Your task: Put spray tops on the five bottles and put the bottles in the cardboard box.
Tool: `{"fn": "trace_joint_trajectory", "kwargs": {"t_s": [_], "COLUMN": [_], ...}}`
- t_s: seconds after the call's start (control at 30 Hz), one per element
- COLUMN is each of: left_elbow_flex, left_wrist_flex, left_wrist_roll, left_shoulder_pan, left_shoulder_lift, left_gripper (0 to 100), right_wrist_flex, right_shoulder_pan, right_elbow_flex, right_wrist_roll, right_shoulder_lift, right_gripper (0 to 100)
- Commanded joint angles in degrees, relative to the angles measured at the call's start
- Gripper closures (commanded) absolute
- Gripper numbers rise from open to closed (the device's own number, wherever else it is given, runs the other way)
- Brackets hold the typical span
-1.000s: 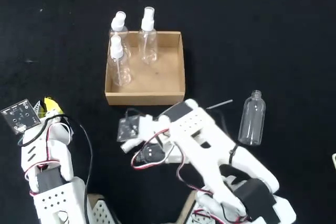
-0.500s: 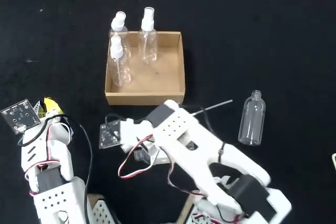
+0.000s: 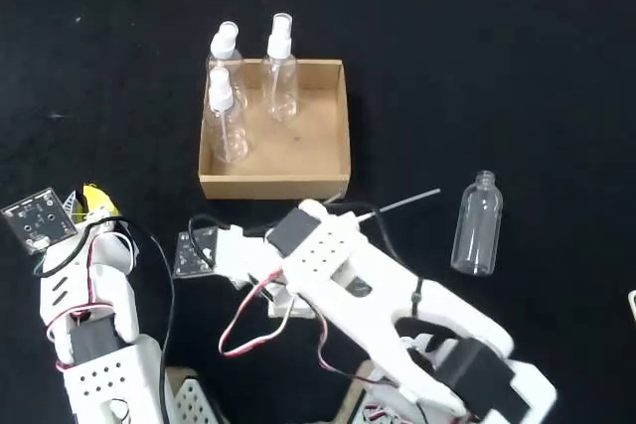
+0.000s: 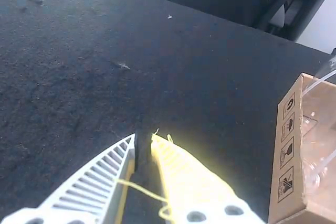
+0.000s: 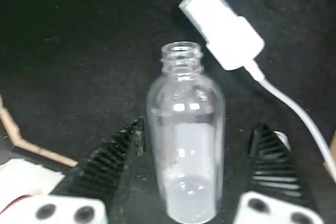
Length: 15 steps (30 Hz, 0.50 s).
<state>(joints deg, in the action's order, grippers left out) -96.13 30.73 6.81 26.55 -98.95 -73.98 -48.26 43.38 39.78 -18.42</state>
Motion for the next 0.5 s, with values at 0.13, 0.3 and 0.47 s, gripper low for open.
{"fn": "trace_joint_trajectory", "kwargs": {"t_s": [0.13, 0.3, 0.47], "left_elbow_flex": [1.45, 1.54, 1.71], "left_wrist_flex": [-0.18, 0.00, 0.00], "left_wrist_roll": [0.44, 0.44, 0.53], "left_shoulder_pan": [0.66, 0.84, 2.15], "left_shoulder_lift": [0.09, 0.09, 0.09], "left_gripper": [95, 95, 95], "right_wrist_flex": [2.99, 4.31, 7.12], "right_shoulder_pan": [-3.16, -0.88, 2.55], "right_elbow_flex": [4.44, 4.00, 3.91], "right_wrist_roll": [-0.53, -0.26, -0.26], "right_shoulder_lift": [-2.24, -0.13, 1.71], "right_gripper": [67.1, 67.4, 67.4]}}
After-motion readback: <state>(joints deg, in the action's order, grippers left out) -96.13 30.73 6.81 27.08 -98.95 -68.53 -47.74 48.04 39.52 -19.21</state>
